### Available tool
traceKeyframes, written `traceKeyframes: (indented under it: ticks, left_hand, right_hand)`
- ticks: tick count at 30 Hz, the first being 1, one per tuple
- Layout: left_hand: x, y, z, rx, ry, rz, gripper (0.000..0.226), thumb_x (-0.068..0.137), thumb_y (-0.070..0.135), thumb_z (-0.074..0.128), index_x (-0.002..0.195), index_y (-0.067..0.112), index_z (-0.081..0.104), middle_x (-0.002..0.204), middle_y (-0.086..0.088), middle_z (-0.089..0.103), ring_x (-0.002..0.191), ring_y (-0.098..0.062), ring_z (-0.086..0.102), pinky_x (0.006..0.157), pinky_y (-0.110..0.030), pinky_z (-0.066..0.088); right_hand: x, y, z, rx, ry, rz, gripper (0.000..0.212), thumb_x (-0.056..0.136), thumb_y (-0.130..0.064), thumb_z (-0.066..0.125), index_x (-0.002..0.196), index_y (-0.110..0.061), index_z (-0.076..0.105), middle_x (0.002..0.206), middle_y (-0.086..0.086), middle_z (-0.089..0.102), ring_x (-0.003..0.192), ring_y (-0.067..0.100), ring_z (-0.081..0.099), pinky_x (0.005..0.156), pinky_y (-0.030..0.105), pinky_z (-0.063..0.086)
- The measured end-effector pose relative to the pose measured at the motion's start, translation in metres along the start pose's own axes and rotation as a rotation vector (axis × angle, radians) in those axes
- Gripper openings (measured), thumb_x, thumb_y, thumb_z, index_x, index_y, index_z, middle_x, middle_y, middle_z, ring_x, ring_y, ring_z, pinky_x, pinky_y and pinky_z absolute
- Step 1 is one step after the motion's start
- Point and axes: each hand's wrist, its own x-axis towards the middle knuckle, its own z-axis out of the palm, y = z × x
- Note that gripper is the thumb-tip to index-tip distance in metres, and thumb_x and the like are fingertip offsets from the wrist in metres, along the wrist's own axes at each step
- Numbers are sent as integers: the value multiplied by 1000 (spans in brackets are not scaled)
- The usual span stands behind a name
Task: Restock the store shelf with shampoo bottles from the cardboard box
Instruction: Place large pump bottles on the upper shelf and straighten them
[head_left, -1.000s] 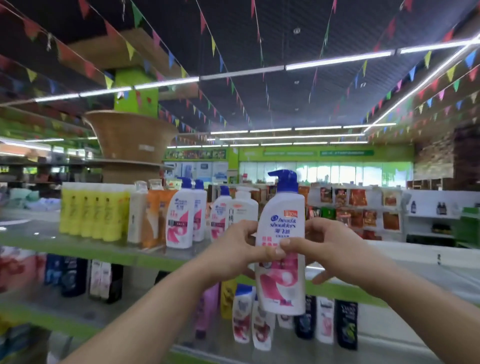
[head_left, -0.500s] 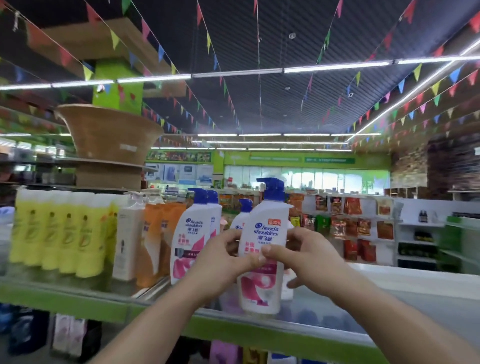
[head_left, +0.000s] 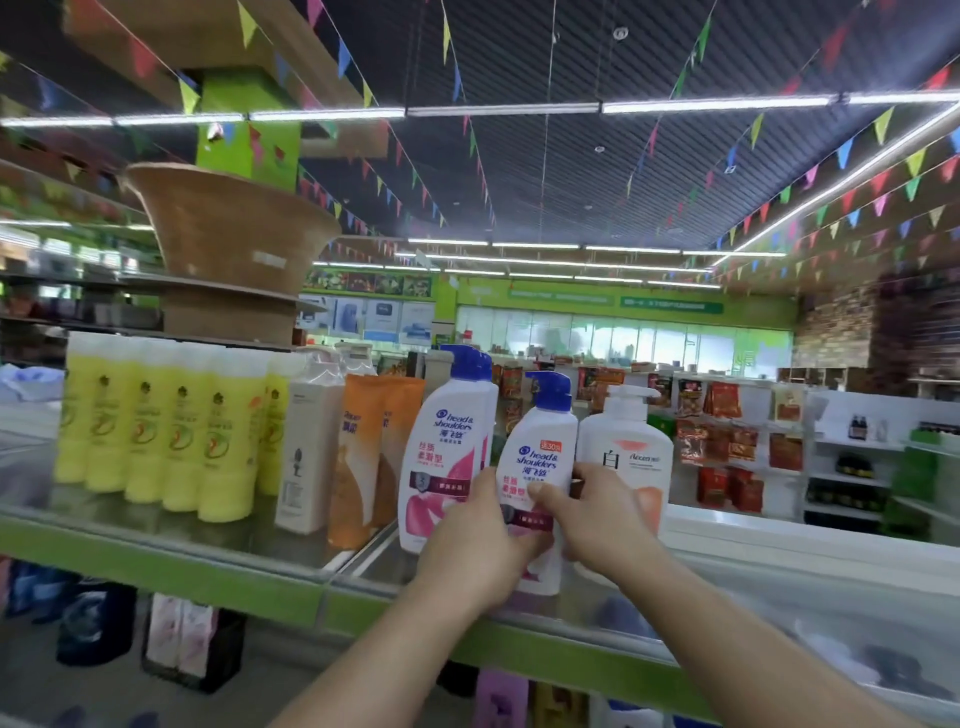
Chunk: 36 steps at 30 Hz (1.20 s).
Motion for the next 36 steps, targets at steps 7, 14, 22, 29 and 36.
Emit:
traceKeyframes:
  ticks: [7, 14, 22, 29, 36]
  left_hand:
    - [11, 10, 7, 165, -33, -57, 55, 93, 32, 50, 138, 11, 27, 118, -11, 61, 103, -33, 62, 86, -46, 52]
    - [26, 14, 16, 165, -28, -96, 46, 97, 24, 48, 137, 9, 30, 123, -12, 58, 109, -33, 60, 86, -44, 47]
    - [35, 12, 25, 163, -15, -114, 55, 93, 28, 54, 137, 10, 28, 120, -12, 58, 105, -32, 61, 81, -41, 48]
    - [29, 11, 30, 112, 7, -122, 63, 90, 35, 61, 140, 13, 31, 121, -7, 59, 109, -30, 61, 91, -46, 52]
    - [0, 26, 29, 140, 59, -156, 45, 89, 34, 61, 129, 17, 48, 121, -7, 63, 107, -29, 60, 89, -38, 48]
  right_hand:
    - [-18, -6, 17, 17, 61, 29, 32, 91, -32, 66, 119, -22, 53, 112, -1, 66, 97, 18, 61, 83, 33, 50]
    - [-32, -3, 24, 23, 1, 90, 23, 87, -37, 52, 110, -33, 52, 116, -4, 65, 106, 21, 61, 96, 49, 51]
    - [-33, 1, 12, 82, -43, 109, 40, 98, -21, 50, 139, -20, 49, 132, -1, 57, 118, 19, 51, 100, 33, 40]
    - [-40, 20, -19, -34, 26, 57, 26, 99, -26, 55, 122, -18, 63, 109, -7, 57, 93, 14, 53, 80, 25, 46]
    - [-73, 45, -77, -123, 1, 4, 15, 93, -36, 63, 104, -26, 68, 111, -5, 70, 90, 11, 61, 66, 22, 50]
